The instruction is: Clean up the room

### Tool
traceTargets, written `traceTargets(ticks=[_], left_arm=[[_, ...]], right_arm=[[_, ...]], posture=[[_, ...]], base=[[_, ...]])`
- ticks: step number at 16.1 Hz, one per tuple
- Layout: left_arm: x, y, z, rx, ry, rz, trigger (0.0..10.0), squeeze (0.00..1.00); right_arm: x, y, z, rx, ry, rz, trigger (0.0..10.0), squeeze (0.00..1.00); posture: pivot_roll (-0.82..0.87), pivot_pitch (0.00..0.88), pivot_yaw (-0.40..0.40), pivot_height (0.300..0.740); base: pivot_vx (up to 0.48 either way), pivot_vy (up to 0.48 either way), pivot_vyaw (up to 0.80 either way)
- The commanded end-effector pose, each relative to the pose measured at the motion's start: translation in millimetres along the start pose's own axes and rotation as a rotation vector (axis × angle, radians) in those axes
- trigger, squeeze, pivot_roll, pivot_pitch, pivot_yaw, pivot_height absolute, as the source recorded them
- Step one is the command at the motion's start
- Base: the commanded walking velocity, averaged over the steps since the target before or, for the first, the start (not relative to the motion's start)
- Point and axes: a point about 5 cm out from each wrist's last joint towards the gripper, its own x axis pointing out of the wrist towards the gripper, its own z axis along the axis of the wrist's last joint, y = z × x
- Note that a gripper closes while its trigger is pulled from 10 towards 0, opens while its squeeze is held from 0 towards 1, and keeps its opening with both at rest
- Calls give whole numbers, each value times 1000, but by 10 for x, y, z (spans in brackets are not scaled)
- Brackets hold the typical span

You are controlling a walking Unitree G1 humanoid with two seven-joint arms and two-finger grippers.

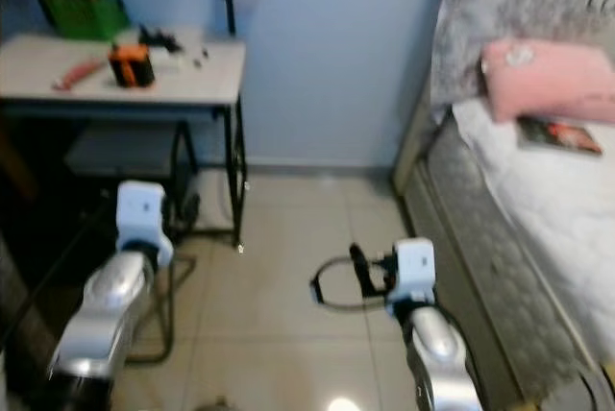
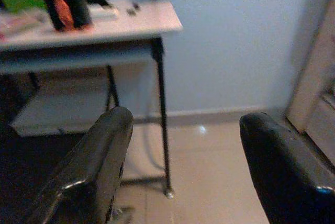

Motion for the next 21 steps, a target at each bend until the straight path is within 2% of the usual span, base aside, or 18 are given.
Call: traceTargets(ticks=[1,6,9,10,11,12,13,14,15,16,21], left_arm=[[46,-56,16,-13,3,-11,10000,0],[80,89,-64,6,39,4,10000,0],[118,51,-46,30,17,-31,10000,0],[121,72,-67,25,25,-40,10000,0],[57,51,-119,9,41,-46,10000,0],[-221,-113,-282,3,82,-138,10000,0],[-357,-166,-306,-6,68,-168,10000,0],[-301,-63,-248,-8,34,-113,10000,0],[-273,-81,-183,-35,17,-119,10000,0],[-315,-171,-110,-18,-6,-157,10000,0],[-349,-177,-116,-31,22,-129,10000,0]], right_arm=[[48,-61,64,-5,-16,-24,10000,35],[69,-4,74,13,-37,-34,10000,24],[56,11,52,26,-42,-48,10000,24],[28,59,50,15,-50,-33,10000,24],[-25,57,39,0,-49,-23,10000,24],[-211,37,6,-48,-43,10,10000,20],[-382,-52,-72,-77,-13,12,10000,24],[-498,-176,-108,-58,4,-32,10000,24],[-560,-249,-117,-56,11,-55,10000,20],[-603,-262,-119,-65,18,-52,10000,16],[-658,-287,-140,-74,43,-45,10000,27]], posture=[[68,0,-29,740],[64,0,-9,740],[60,0,1,740],[59,0,0,740],[57,0,1,740],[47,0,9,740],[42,0,6,740],[42,0,-2,740],[33,0,-4,740],[31,0,-12,740],[31,0,-18,740]], base=[[454,0,0],[455,0,0],[458,0,0],[461,0,0],[469,0,0],[469,0,0],[469,0,0],[0,0,0],[0,0,0],[0,0,0],[0,0,0]])
